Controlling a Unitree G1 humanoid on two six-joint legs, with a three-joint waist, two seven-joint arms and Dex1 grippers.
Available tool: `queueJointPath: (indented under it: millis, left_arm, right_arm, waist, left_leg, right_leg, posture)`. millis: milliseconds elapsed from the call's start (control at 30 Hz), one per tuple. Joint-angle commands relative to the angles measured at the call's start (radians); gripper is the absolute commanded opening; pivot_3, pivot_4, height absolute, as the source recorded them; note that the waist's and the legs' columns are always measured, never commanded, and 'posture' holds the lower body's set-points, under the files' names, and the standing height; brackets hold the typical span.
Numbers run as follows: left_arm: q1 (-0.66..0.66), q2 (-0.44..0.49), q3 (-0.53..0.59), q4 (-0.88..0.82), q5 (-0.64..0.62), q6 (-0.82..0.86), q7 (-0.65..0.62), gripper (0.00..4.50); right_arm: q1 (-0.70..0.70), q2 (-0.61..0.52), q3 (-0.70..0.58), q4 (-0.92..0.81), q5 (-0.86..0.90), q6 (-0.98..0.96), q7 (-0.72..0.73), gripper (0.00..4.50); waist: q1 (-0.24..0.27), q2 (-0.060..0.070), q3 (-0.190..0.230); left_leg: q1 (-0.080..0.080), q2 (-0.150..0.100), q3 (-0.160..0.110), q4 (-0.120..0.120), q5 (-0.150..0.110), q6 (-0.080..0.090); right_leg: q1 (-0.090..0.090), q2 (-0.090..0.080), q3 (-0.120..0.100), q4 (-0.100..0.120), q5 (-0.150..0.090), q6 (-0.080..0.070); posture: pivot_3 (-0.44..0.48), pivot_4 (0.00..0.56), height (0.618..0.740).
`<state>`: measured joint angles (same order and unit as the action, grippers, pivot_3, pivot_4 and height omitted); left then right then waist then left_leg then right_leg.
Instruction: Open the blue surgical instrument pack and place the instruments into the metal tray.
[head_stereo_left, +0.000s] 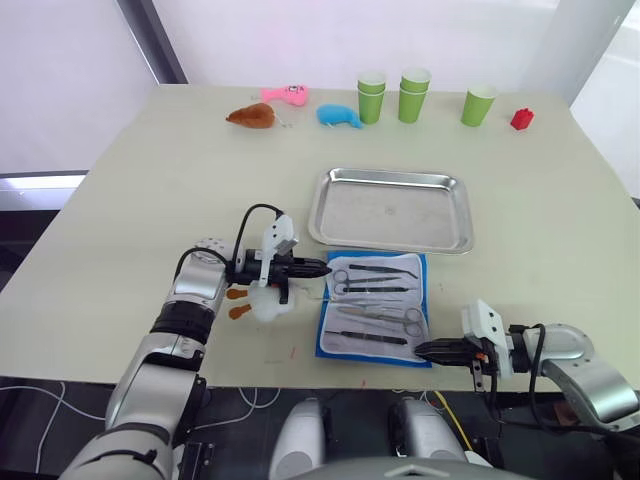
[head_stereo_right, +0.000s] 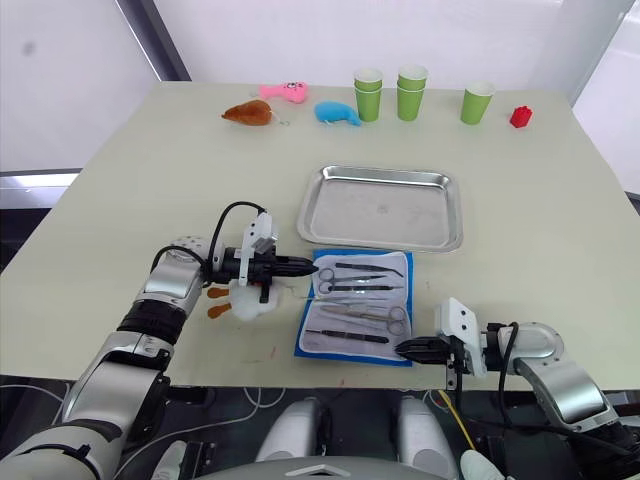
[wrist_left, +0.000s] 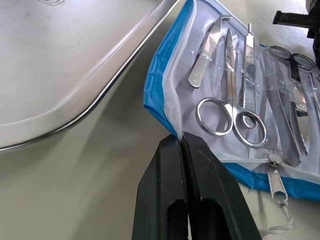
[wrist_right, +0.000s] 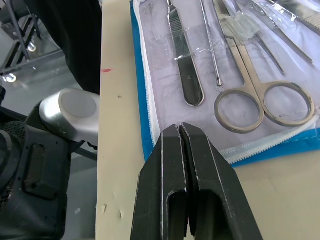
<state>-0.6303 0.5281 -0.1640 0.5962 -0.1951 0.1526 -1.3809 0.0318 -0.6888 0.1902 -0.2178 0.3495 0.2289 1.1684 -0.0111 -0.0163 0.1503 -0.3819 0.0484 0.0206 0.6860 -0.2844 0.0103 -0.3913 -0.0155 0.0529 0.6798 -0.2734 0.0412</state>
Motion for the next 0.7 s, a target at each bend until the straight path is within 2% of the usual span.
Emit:
queueJointPath:
  millis: [33,167,200,267,300,333,367,433,500,533,567,700]
  left_arm:
    - [0.024,-0.012,-0.009,0.021,0.012,0.027,0.006,0.00]
    - [0.013,-0.012,0.010,0.029,0.018,0.054,0.042,0.00]
    - [0.014,-0.013,0.016,0.025,0.011,0.057,0.039,0.56]
    - [0.016,-0.014,0.029,0.021,0.000,0.060,0.041,1.21]
    - [0.019,-0.009,0.032,0.017,-0.006,0.067,0.027,1.74]
    - [0.023,-0.006,0.041,0.012,-0.018,0.065,0.012,1.74]
    - [0.026,-0.005,0.047,0.009,-0.026,0.063,0.001,2.38]
    - [0.028,-0.015,0.067,0.006,-0.030,0.047,0.034,2.62]
    - [0.031,-0.015,0.071,0.007,-0.026,0.038,0.049,3.49]
    - [0.038,-0.011,0.072,-0.003,-0.033,0.039,0.032,4.19]
    - [0.045,-0.009,0.076,-0.014,-0.043,0.046,0.021,4.45]
    - [0.065,0.013,0.085,-0.044,-0.054,0.050,0.002,4.45]
  right_arm:
    - [0.011,0.003,0.020,0.009,-0.016,-0.001,-0.004,0.02]
    - [0.013,0.002,0.019,0.014,-0.014,-0.004,0.002,0.02]
    - [0.014,0.002,0.019,0.013,-0.012,-0.001,0.003,0.00]
    - [0.015,0.000,0.019,0.014,-0.011,0.001,0.006,0.00]
    - [0.015,0.001,0.017,0.016,-0.010,0.000,0.006,0.00]
    - [0.015,0.002,0.016,0.018,-0.010,-0.002,0.005,0.00]
    - [0.014,0.003,0.015,0.019,-0.010,-0.002,0.004,0.00]
    - [0.015,0.003,0.013,0.019,-0.008,-0.004,0.006,0.00]
    - [0.014,0.006,0.011,0.017,-0.002,-0.007,0.006,0.00]
    - [0.014,0.007,0.011,0.016,0.000,-0.006,0.006,0.00]
    - [0.013,0.007,0.012,0.015,0.002,-0.008,0.008,0.00]
    - [0.017,0.004,0.001,0.003,0.024,-0.003,0.017,0.00]
  waist:
    - [0.000,0.000,0.000]
    - [0.000,0.000,0.000]
    - [0.000,0.000,0.000]
    - [0.000,0.000,0.000]
    - [0.000,0.000,0.000]
    - [0.000,0.000,0.000]
    - [-0.001,0.000,0.000]
    - [-0.001,0.000,0.000]
    - [-0.001,0.000,0.000]
    - [-0.001,0.000,0.000]
    - [-0.001,0.000,0.000]
    - [-0.003,0.000,0.000]
  left_leg:
    - [0.000,0.000,0.000,0.000,0.000,0.000]
    - [0.000,0.000,0.000,0.000,0.000,0.000]
    - [0.000,0.000,0.000,0.000,0.000,0.000]
    - [0.000,0.000,0.000,0.000,0.000,0.000]
    - [0.000,0.000,0.000,0.000,0.000,0.000]
    - [0.000,0.000,0.000,0.000,0.000,0.000]
    - [0.000,0.000,0.000,0.000,0.000,0.000]
    - [-0.001,0.000,0.000,0.000,0.000,0.000]
    - [-0.001,0.000,0.000,0.000,0.000,0.000]
    - [-0.001,0.000,0.000,0.000,0.000,0.000]
    - [-0.001,0.000,0.000,0.000,0.000,0.000]
    - [-0.001,0.000,0.000,-0.001,0.000,0.000]
  right_leg:
    - [0.000,0.000,0.000,0.000,0.000,0.000]
    - [0.000,0.000,0.000,0.000,0.000,0.000]
    - [0.000,0.000,0.000,0.000,0.000,0.000]
    - [0.000,0.000,0.000,0.000,0.000,0.000]
    - [0.000,0.000,0.000,0.000,0.000,0.000]
    - [0.000,0.000,0.000,0.000,0.000,0.000]
    - [0.000,0.000,0.000,0.000,0.000,0.000]
    - [0.000,0.000,0.000,-0.001,0.000,0.000]
    - [0.000,0.000,0.000,-0.001,0.000,0.000]
    - [0.000,0.000,0.000,-0.001,0.000,0.000]
    - [0.000,0.000,0.000,-0.001,0.000,0.000]
    - [-0.001,0.000,0.000,-0.001,0.000,0.000]
  posture:
    - [0.000,0.150,0.740]
    - [0.000,0.150,0.740]
    - [0.000,0.150,0.740]
    - [0.000,0.150,0.740]
    - [0.000,0.150,0.740]
    - [0.000,0.150,0.740]
    - [0.000,0.150,0.740]
    - [0.000,0.150,0.740]
    - [0.000,0.150,0.740]
    - [0.000,0.150,0.740]
    - [0.000,0.150,0.740]
    - [0.000,0.150,0.740]
